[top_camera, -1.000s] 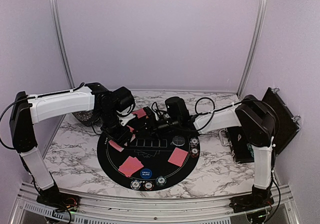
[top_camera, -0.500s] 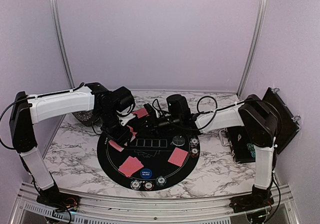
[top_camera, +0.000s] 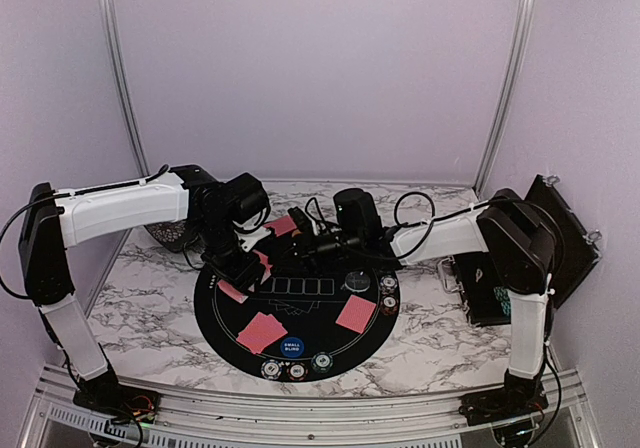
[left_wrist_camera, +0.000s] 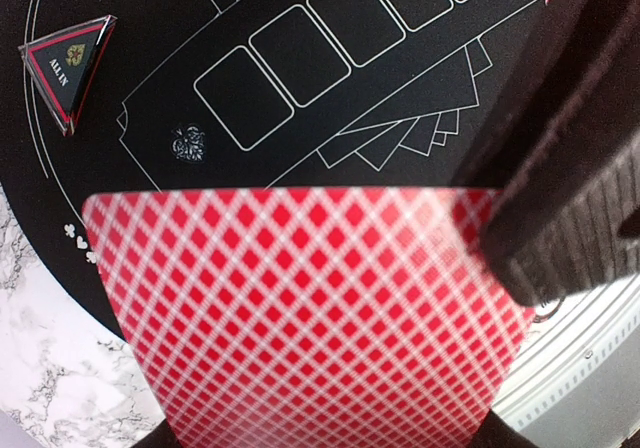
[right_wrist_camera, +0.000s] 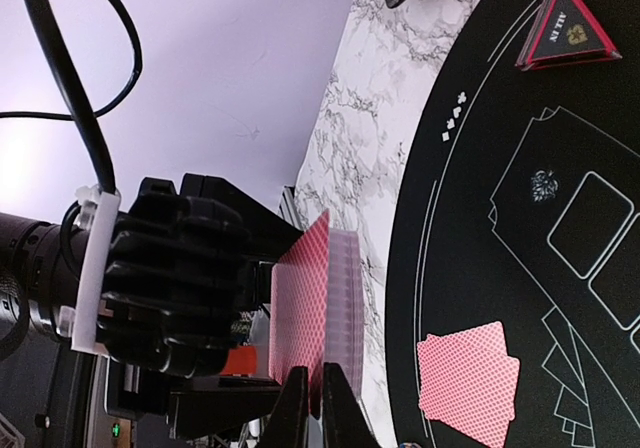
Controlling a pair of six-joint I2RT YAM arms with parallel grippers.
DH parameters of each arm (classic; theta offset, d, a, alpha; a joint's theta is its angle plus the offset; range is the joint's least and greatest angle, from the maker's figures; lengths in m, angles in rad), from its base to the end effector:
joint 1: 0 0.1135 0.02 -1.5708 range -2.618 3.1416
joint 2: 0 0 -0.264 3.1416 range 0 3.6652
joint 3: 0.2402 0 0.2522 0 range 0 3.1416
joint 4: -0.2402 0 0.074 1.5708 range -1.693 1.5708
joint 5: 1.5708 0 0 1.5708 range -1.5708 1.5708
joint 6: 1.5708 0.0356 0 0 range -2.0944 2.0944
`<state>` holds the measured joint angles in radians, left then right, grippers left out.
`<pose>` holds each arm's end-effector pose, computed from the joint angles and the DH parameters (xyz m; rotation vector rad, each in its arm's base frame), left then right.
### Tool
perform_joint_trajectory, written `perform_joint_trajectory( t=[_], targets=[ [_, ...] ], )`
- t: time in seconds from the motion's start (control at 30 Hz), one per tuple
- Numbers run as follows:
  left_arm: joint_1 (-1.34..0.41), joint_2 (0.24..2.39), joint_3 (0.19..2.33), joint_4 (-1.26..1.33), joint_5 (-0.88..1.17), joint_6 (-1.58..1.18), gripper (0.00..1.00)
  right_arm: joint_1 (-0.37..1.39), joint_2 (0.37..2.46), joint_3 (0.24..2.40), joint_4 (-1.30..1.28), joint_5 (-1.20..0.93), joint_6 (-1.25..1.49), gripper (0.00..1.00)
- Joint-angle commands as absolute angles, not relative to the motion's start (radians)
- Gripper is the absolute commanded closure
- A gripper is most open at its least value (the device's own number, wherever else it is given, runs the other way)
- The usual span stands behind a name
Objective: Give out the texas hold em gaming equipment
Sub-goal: Distribute the poker card in the big blind area.
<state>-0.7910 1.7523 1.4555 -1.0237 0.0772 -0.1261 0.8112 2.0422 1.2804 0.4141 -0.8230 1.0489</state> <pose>0.2417 -0.2484 0.2528 0.9729 2.7739 -0.2655 0.2916 0.3449 0.1896 -0.4229 2.3492 1.8785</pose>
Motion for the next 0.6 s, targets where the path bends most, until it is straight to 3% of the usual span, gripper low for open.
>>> perform_joint_trajectory(
  t=[0.0,0.57],
  targets=[
    [-0.786,1.715,1.458,-1.017,0.072,-0.12,0.43,0.796,2.031,1.295,0.445,-0.833,1.056,0.97],
    [-0.781,1.709,1.441,-1.016,0.071,-0.124,0.43,0.742,2.002,1.259,0.488,-0.844,1.087,1.0]
  ],
)
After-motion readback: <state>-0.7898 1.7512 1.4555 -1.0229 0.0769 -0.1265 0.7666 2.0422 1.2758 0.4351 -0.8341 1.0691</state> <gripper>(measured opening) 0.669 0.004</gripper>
